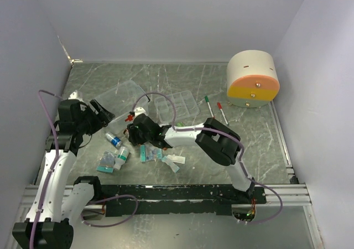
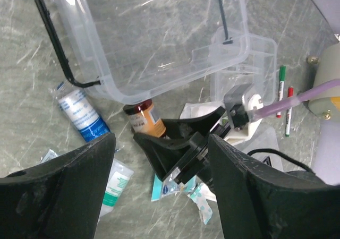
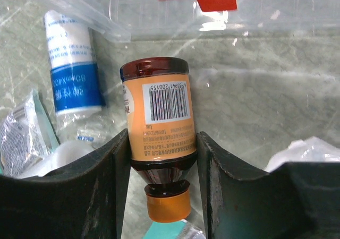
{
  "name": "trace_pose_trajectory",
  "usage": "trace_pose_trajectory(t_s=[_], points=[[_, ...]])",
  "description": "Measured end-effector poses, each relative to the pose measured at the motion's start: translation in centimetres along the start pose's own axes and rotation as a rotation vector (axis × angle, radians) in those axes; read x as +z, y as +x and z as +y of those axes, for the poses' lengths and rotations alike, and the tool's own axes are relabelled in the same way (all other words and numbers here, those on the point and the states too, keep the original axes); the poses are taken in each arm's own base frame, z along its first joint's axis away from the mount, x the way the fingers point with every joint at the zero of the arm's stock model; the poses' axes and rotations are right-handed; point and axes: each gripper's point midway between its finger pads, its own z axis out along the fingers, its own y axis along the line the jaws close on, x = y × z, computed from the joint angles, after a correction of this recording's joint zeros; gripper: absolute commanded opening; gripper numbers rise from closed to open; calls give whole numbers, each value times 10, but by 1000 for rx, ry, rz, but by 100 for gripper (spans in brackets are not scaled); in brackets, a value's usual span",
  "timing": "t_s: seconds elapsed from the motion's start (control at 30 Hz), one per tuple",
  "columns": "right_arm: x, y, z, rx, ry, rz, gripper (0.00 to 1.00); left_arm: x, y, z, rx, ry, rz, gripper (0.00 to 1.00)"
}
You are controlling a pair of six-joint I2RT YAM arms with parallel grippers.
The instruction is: Organize the medicine kit
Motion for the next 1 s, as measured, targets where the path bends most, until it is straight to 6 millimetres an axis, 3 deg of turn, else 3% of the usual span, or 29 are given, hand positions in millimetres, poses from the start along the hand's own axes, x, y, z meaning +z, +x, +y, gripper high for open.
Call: trace_pose_trajectory(t_s=[0.23, 0.43, 0.6, 0.8, 1.0], points=[[-31, 3, -5, 4, -1, -9, 35, 11, -16, -23, 45, 80, 5, 81], [-91, -44, -5, 56, -16, -147, 35, 41, -12, -52, 128, 174, 97, 82], [-135, -79, -40, 141, 40, -262, 36, 79, 8, -79, 252, 235, 222, 81], [-163, -100, -93, 221, 159, -312, 37, 123, 34, -88, 398, 260, 350, 76], [-172, -108, -107, 240, 207, -294, 37, 139, 54, -97, 462, 327, 443, 62]])
